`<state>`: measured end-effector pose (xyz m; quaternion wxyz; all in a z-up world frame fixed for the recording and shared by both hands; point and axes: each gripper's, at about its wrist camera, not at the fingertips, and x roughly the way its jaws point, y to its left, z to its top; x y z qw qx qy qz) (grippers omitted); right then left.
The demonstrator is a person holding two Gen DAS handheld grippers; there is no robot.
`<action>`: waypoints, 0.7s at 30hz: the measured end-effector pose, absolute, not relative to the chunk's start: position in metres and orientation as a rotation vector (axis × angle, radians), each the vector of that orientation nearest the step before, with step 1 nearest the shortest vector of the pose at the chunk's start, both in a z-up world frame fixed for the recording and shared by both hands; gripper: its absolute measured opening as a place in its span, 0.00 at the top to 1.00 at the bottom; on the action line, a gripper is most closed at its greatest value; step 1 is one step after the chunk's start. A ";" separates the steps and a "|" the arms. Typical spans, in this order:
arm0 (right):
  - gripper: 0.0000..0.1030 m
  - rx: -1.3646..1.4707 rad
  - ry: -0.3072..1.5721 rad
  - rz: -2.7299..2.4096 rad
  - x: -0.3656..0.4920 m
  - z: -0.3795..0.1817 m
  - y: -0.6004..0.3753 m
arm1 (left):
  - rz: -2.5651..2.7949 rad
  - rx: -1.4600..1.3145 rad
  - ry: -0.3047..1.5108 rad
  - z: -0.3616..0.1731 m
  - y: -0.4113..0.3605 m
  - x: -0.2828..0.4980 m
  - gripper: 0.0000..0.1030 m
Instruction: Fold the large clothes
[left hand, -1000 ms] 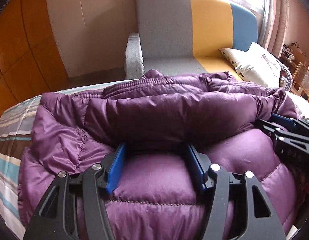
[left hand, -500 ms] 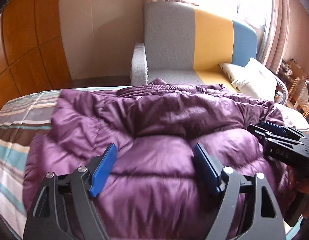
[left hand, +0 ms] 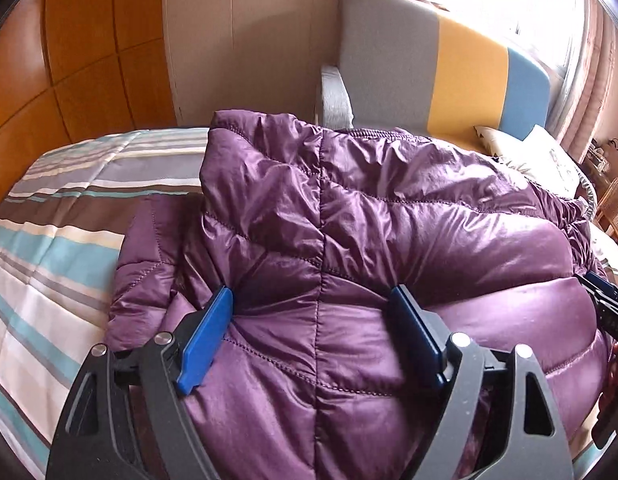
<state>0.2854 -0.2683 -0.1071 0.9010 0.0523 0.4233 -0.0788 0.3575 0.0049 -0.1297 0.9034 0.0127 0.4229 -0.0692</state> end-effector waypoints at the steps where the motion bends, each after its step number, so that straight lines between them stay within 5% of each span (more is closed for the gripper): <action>1: 0.44 0.118 0.885 -0.168 0.286 -0.104 -0.269 | -0.143 0.019 0.884 -0.127 0.008 0.356 0.22; 10: 0.44 0.247 0.790 -0.030 0.241 -0.058 -0.243 | -0.118 -0.110 0.789 -0.110 0.044 0.311 0.14; 16: 0.74 0.215 0.795 0.101 0.223 -0.047 -0.198 | -0.055 -0.250 0.809 -0.120 0.088 0.288 0.14; 21: 0.83 0.211 0.822 0.146 0.214 -0.054 -0.171 | -0.073 -0.318 0.846 -0.131 0.108 0.279 0.14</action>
